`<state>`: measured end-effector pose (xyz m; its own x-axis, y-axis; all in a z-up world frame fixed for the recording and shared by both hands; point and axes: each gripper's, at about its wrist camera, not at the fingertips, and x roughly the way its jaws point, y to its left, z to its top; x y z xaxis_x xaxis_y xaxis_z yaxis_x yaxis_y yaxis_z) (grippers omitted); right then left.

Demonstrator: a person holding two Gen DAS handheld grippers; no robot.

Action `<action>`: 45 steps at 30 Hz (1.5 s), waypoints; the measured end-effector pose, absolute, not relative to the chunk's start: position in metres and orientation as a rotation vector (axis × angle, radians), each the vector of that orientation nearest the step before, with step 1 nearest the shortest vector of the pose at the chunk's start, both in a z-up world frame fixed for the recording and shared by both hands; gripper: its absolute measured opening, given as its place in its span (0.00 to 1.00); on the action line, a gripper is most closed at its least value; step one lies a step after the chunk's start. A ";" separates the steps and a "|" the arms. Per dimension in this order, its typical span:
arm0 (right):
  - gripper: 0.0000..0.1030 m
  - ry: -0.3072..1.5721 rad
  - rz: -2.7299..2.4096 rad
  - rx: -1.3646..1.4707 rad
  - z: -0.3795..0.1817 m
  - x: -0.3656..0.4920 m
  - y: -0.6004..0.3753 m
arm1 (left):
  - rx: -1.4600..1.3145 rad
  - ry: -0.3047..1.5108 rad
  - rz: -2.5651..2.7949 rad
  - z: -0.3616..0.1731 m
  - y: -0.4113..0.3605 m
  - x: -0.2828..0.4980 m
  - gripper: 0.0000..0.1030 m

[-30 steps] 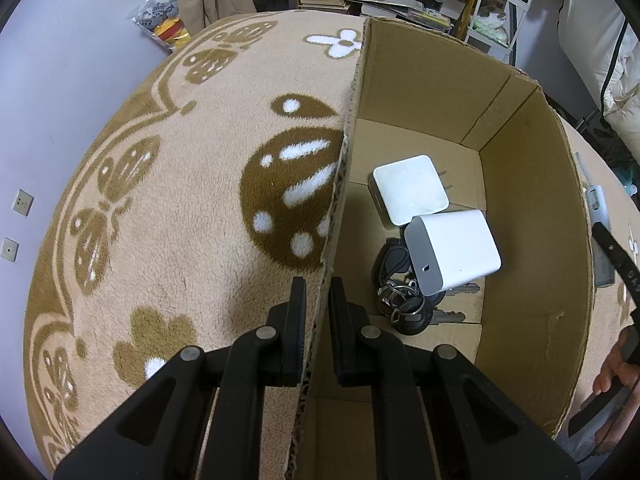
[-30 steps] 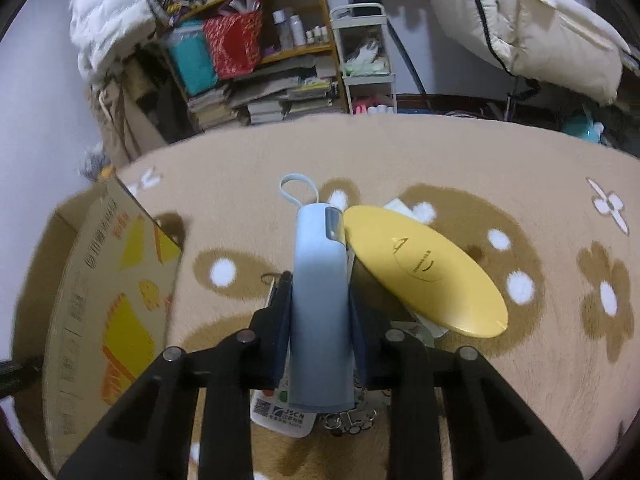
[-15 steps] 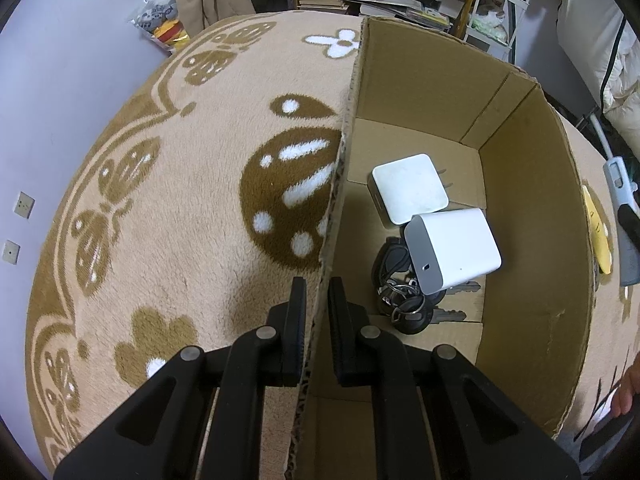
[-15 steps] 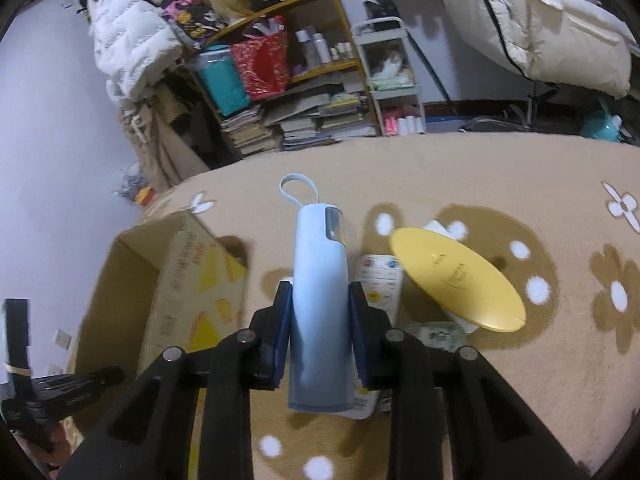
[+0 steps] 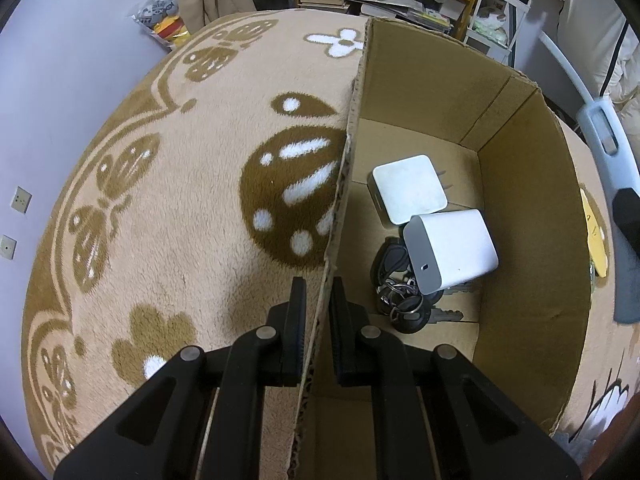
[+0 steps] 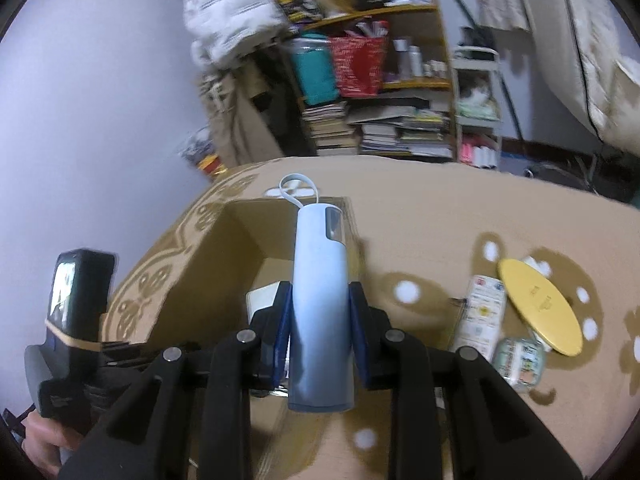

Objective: Organize rigid objects
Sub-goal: 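Carry the light blue bottle into the box with the right gripper and release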

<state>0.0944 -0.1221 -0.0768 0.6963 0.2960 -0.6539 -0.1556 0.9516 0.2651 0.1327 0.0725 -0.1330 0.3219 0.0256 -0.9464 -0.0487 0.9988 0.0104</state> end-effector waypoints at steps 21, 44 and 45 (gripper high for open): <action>0.28 0.823 0.324 0.168 -0.111 0.094 -0.094 | -0.060 1.249 0.048 -0.133 0.076 0.131 0.11; 1.00 0.686 -0.010 0.209 -0.094 0.081 -0.156 | -0.060 1.255 0.052 -0.131 0.074 0.130 0.10; 1.00 0.683 -0.030 0.196 -0.096 0.081 -0.160 | -0.061 1.256 0.053 -0.131 0.073 0.130 0.11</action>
